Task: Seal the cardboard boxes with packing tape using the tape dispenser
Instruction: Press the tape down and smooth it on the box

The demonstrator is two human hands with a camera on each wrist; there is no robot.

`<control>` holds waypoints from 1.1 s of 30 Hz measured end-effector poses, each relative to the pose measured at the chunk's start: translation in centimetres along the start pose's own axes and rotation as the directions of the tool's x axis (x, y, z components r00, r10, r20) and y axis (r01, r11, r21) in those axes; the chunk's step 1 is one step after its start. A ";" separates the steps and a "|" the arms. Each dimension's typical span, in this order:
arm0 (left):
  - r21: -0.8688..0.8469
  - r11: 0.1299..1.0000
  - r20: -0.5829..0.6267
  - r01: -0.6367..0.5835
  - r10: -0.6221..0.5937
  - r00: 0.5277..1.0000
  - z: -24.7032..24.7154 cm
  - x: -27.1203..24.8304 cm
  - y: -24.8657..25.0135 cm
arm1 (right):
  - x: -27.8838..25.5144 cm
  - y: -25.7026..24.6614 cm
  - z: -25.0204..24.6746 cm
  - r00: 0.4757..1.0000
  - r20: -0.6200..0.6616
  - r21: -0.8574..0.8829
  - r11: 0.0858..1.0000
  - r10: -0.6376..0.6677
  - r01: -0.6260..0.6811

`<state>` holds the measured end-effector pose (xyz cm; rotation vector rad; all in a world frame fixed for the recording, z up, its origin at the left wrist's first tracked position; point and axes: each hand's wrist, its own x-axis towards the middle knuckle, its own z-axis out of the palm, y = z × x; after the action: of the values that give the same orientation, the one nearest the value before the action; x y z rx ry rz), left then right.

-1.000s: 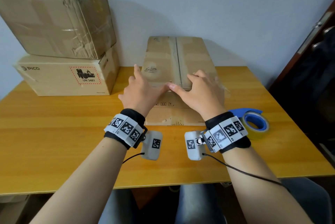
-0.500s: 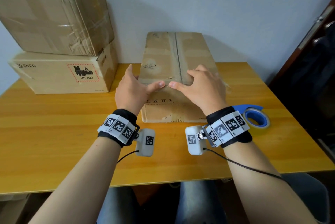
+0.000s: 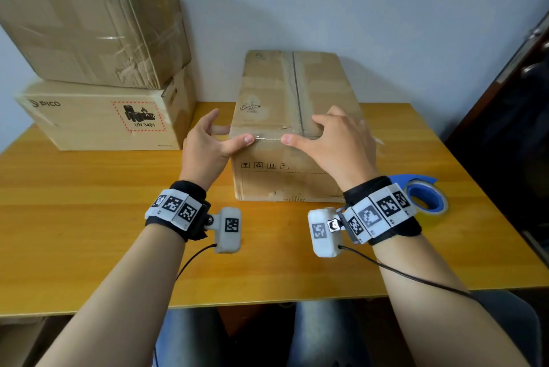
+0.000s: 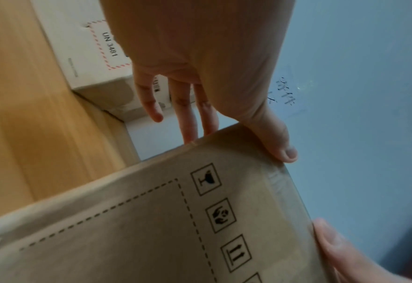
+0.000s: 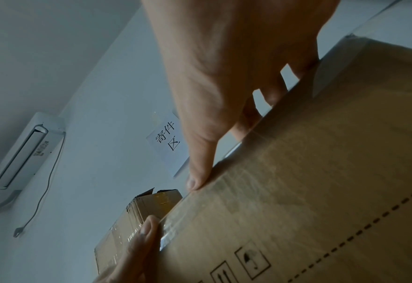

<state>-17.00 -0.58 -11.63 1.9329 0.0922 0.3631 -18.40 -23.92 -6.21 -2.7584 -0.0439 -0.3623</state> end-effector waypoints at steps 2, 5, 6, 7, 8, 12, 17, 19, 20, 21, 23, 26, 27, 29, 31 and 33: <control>-0.102 0.994 0.014 0.032 -0.031 0.999 0.1 -0.1 -0.3 | 0.0 0.0 0.0 1.000 0.003 -0.008 1.000 -0.001 0.001; -0.215 0.974 0.039 0.075 -0.068 0.997 0.4 -0.3 -0.7 | 0.0 0.0 0.2 1.000 0.001 -0.013 1.000 -0.002 0.002; -0.252 0.963 0.060 0.097 -0.084 0.995 0.4 -0.3 -0.9 | 0.0 0.0 0.2 1.000 0.001 -0.016 1.000 -0.003 0.003; -0.294 0.947 0.087 0.130 -0.109 0.990 0.4 -0.3 -1.0 | 0.0 0.1 0.3 1.000 0.000 -0.019 1.000 -0.005 0.005; -0.338 0.925 0.124 0.173 -0.138 0.983 0.3 -0.4 -1.2 | 0.1 0.1 0.4 1.000 -0.004 -0.021 1.000 -0.008 0.008; -0.424 0.838 0.280 0.343 -0.238 0.930 0.3 -0.7 -1.7 | 0.1 0.2 0.6 1.000 -0.006 -0.029 0.999 -0.020 0.020; -0.389 0.804 0.451 0.449 -0.259 0.854 0.5 -0.4 -2.4 | 0.1 0.2 0.6 1.000 -0.011 -0.039 0.999 -0.027 0.027; -0.377 0.799 0.503 0.468 -0.248 0.828 0.5 -0.3 -2.9 | 0.0 0.2 0.6 1.000 -0.012 -0.035 0.999 -0.027 0.027; -0.371 0.796 0.519 0.479 -0.251 0.817 0.5 -0.3 -3.0 | 0.0 0.2 0.7 1.000 -0.014 -0.033 0.999 -0.025 0.024; -0.362 0.794 0.528 0.489 -0.258 0.809 0.4 -0.2 -3.2 | 0.0 0.2 0.7 1.000 -0.017 -0.032 0.999 -0.023 0.022; -0.342 0.793 0.540 0.504 -0.273 0.796 0.4 0.0 -3.2 | 0.0 0.3 0.7 1.000 -0.020 -0.032 0.999 -0.021 0.020; -0.287 0.757 0.536 0.587 -0.381 0.754 0.3 0.3 -3.5 | -0.1 0.3 0.7 0.999 -0.026 -0.031 0.999 -0.021 0.020; -0.271 0.744 0.526 0.611 -0.417 0.741 0.3 0.3 -3.6 | -0.1 0.2 0.7 0.999 -0.028 -0.029 0.999 -0.021 0.020; -0.246 0.743 0.512 0.623 -0.446 0.734 0.3 0.2 -3.6 | -0.2 0.2 0.7 0.999 -0.030 -0.025 1.000 -0.019 0.019; -0.234 0.742 0.508 0.628 -0.458 0.730 0.2 0.1 -3.2 | -0.1 0.3 0.8 0.999 -0.031 -0.025 0.999 -0.020 0.020; -0.302 0.702 0.473 0.645 -0.477 0.741 -0.2 0.2 -2.8 | -0.2 0.4 0.8 0.999 -0.028 -0.027 0.999 -0.019 0.019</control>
<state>-16.56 0.75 -14.05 1.3761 0.3344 -0.3799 -18.32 -23.98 -7.11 -2.7802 -0.0585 -0.4102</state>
